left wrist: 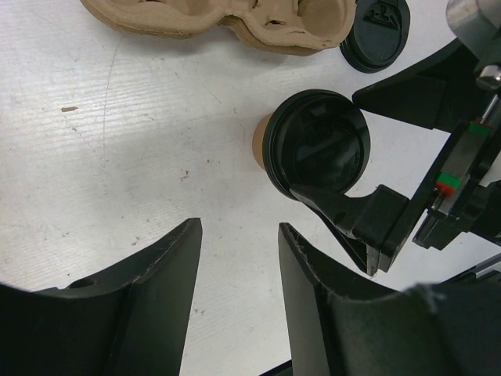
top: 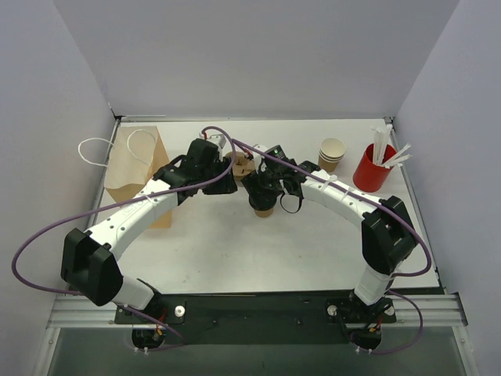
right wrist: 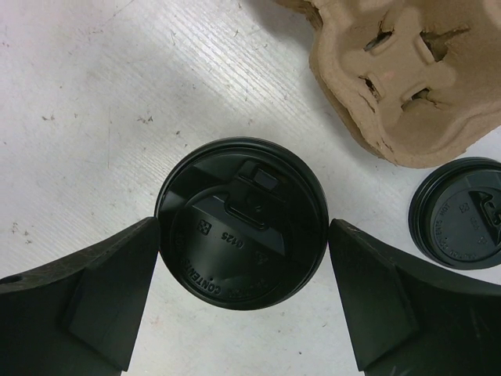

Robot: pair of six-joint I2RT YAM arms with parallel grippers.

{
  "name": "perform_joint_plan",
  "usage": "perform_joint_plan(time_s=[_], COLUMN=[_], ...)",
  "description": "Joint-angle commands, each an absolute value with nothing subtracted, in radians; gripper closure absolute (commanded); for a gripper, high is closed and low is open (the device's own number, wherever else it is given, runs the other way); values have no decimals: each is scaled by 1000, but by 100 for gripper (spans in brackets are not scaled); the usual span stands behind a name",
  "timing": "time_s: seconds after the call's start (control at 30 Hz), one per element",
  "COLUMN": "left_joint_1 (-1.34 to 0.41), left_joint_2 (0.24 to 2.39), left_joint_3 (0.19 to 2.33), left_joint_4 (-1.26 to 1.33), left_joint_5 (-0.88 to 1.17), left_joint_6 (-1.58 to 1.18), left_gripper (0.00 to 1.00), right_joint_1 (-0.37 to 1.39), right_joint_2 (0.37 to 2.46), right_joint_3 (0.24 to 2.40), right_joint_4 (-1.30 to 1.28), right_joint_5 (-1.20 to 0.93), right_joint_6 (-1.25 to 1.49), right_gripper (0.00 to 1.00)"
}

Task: Pack the takeout coffee

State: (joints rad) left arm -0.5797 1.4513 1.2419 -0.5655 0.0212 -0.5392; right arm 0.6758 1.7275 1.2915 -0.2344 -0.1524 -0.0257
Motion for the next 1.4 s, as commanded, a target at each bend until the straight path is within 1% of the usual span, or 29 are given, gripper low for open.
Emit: perform_joint_plan(time_s=[0.0,0.3,0.43,0.7,1.07,1.37], left_joint_1=[-578,-577,-577,-577,-577,-578], left_joint_2=[1427,1424,1425,1425,1422,1425], left_joint_3=[1246,1244,1244,1243,1246,1250], left_joint_4=[-525,-531,-528,-526,-531,-532], left_joint_5=[35,32,35,38,34,35], left_joint_6=[-534,-534,-534,-535,-537,-534], left_gripper=[46,46,46,46,46,46], right_joint_1=[677,663,663,661,669,670], right_joint_2=[1723,1678,1655,1635,1652,1670], right_joint_3=[1261,1250,1236,1246,1276,1287], right_joint_4=[-265,-239,-232,-227,-229,-232], right_joint_5=[-113,-120,-121,-71,-133,-138], right_joint_6=[-2,46,43,52,34,29], right_gripper=[17,16,14,13,12,12])
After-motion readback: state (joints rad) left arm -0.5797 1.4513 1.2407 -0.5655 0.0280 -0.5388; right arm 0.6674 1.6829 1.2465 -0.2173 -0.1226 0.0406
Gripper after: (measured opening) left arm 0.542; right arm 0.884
